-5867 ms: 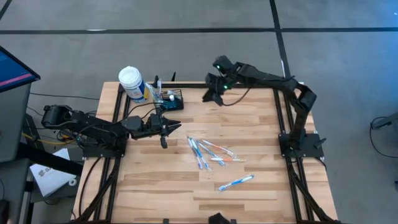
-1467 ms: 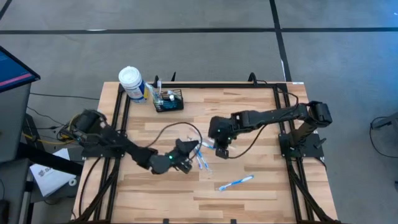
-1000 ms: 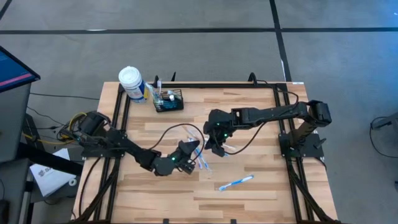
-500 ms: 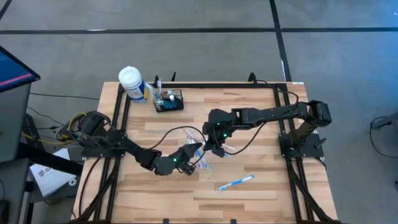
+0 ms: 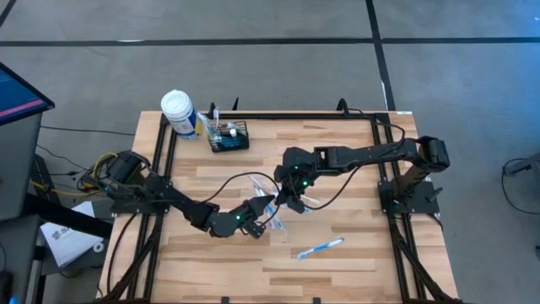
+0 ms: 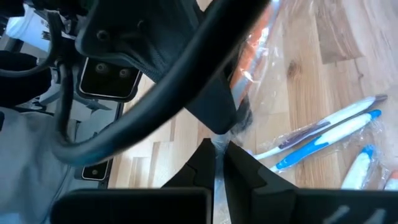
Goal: Pick & Place toothbrushing station
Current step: Put the bottom orange toothbrush into the black wire organizer
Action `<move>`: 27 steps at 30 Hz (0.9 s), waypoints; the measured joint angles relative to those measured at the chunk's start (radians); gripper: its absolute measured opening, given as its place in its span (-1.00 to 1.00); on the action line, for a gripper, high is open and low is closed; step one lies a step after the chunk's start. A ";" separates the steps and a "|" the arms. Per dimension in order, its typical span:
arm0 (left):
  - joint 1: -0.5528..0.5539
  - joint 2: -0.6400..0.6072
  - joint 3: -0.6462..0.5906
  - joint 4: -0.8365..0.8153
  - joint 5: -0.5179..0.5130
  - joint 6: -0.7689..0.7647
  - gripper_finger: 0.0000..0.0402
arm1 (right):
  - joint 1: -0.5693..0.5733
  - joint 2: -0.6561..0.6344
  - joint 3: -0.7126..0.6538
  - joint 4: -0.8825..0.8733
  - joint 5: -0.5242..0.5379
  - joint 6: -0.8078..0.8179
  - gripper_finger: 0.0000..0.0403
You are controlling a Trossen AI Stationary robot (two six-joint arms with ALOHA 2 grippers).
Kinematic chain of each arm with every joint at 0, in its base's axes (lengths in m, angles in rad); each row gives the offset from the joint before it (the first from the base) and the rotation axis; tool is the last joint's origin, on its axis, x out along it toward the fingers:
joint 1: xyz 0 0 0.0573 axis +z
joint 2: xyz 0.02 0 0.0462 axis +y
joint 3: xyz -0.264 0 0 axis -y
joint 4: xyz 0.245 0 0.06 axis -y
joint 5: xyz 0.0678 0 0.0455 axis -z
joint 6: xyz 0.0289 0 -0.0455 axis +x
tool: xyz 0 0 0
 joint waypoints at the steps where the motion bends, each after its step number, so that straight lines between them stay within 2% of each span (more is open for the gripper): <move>1: 0.003 0.000 0.000 -0.002 -0.002 0.001 -0.83 | 0.001 0.000 0.000 -0.001 0.000 0.003 -0.97; 3: 0.006 0.000 0.000 -0.007 -0.001 0.003 -0.93 | 0.004 0.000 0.000 -0.005 0.000 0.006 -0.97; 10: 0.008 0.000 0.000 -0.006 -0.004 0.002 -0.96 | 0.005 0.000 0.000 -0.005 -0.001 0.003 -0.94; 18: 0.007 0.000 0.000 -0.003 -0.004 -0.005 -0.97 | 0.006 0.000 0.000 -0.006 -0.028 -0.013 -0.69; 27: 0.008 0.000 0.000 -0.007 -0.057 -0.056 -0.97 | -0.043 -0.001 0.000 -0.087 -0.083 -0.055 -0.54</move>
